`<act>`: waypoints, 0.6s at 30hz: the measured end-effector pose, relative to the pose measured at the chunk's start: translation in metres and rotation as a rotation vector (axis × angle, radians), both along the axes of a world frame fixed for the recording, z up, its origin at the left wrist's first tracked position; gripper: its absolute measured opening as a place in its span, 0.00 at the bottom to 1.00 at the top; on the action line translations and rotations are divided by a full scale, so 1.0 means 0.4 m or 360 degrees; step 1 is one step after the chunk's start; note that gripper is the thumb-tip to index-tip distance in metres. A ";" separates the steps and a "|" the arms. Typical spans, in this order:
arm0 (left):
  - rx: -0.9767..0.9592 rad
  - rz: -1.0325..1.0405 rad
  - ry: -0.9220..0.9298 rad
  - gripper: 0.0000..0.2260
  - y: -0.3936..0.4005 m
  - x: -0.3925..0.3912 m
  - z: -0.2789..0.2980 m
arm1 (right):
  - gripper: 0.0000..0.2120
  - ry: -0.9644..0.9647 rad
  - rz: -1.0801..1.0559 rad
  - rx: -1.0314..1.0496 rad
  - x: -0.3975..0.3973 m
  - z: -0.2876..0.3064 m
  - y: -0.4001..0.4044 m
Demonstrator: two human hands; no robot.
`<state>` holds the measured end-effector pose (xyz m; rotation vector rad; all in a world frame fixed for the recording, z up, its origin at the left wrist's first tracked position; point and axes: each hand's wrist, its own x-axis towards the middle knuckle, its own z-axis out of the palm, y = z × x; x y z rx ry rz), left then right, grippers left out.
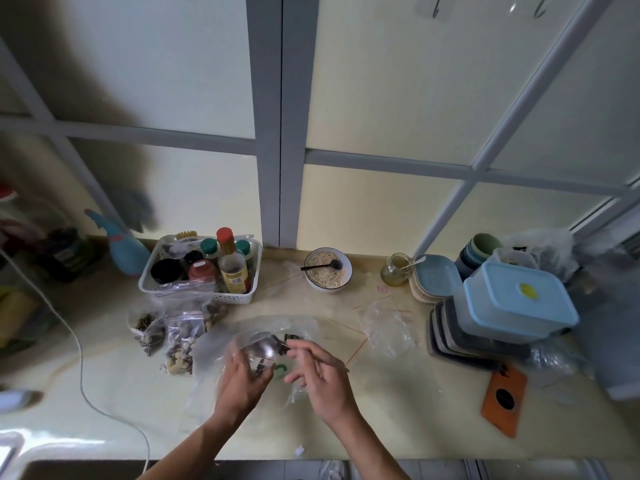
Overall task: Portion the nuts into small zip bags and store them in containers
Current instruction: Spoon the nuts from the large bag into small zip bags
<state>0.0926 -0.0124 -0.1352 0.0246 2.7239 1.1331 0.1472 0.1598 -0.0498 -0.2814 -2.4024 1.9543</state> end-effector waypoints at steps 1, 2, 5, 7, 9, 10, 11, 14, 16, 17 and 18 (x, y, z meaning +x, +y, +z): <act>-0.0046 0.0070 -0.0097 0.25 -0.001 0.003 -0.005 | 0.12 0.0009 -0.0064 0.0165 -0.006 -0.011 0.000; -0.0065 0.0154 -0.0171 0.27 -0.002 0.006 -0.012 | 0.13 0.0018 -0.0117 0.0345 -0.013 -0.020 0.001; -0.0115 0.0302 -0.0209 0.24 -0.004 0.022 -0.011 | 0.20 0.0035 -0.0144 0.0795 -0.035 -0.052 -0.005; -0.0062 0.0297 -0.0128 0.17 -0.004 0.033 -0.003 | 0.20 -0.0013 -0.0081 0.0871 -0.046 -0.071 -0.021; -0.0015 0.0283 -0.0097 0.11 -0.005 0.043 0.017 | 0.18 -0.0047 -0.0015 0.0797 -0.056 -0.089 -0.042; -0.0003 0.0266 -0.0090 0.12 -0.006 0.046 0.025 | 0.15 -0.0053 0.0020 0.0755 -0.063 -0.101 -0.053; 0.0019 0.0290 -0.0088 0.11 -0.009 0.045 0.037 | 0.13 -0.0045 0.0052 0.0739 -0.072 -0.110 -0.066; -0.0007 0.0373 -0.0160 0.22 -0.030 0.032 0.022 | 0.14 0.0037 0.0123 0.0739 -0.092 -0.133 -0.096; -0.0021 0.0458 -0.0214 0.29 -0.049 0.025 0.024 | 0.17 0.0058 0.0111 0.0765 -0.102 -0.138 -0.100; -0.0008 0.0499 -0.0232 0.30 -0.058 0.019 0.030 | 0.17 0.0061 0.0076 0.0793 -0.106 -0.137 -0.095; -0.0015 0.0527 -0.0188 0.30 -0.065 0.015 0.021 | 0.15 0.0048 0.0029 0.0828 -0.110 -0.138 -0.087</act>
